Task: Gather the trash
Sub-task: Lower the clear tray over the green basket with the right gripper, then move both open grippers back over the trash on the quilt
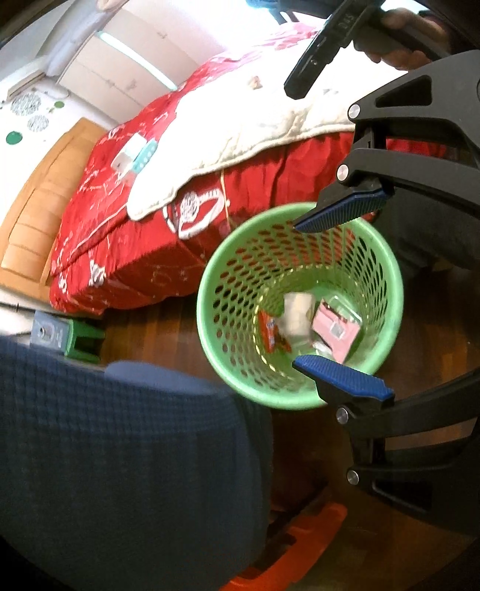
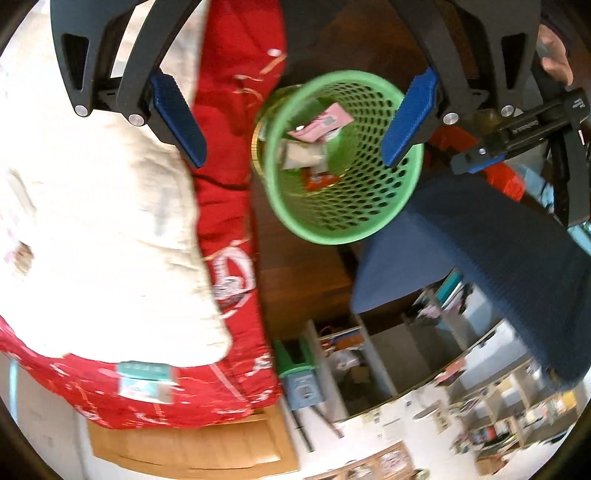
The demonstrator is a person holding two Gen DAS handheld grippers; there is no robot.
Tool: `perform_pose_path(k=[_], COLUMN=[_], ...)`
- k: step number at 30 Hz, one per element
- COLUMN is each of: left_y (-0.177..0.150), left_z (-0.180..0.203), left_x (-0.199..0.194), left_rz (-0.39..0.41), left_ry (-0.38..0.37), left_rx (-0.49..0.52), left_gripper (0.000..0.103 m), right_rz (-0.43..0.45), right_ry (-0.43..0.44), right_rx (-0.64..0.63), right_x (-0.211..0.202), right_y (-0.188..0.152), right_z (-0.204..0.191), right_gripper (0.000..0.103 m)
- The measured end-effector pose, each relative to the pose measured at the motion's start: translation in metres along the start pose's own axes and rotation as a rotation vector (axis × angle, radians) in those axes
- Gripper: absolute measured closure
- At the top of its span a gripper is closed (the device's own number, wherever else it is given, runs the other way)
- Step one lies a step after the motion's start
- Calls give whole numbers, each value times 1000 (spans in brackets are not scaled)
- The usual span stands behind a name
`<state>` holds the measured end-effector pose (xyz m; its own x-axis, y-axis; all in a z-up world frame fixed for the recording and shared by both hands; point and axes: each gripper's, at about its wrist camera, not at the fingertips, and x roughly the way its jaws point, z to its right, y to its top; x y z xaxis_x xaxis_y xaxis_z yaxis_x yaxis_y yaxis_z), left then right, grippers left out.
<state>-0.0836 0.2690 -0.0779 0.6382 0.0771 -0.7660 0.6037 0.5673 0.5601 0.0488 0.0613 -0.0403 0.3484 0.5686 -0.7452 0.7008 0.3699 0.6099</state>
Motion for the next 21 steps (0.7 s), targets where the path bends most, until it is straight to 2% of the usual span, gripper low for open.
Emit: perform_pose_path(k=[10,21], left_y=[2,0], left_z=[43,80], left_x=[14,33], left_rz=[-32,-87], left_ry=[-51,-74], left_rx=[71,122], left_gripper=[32,32], right_rz=[65,156], right_ry=[-153,-296], right_rx=[150,317], right_x=[-45,-97], right_y=[-5,-9], right_z=[94,200], right_gripper=[11,11])
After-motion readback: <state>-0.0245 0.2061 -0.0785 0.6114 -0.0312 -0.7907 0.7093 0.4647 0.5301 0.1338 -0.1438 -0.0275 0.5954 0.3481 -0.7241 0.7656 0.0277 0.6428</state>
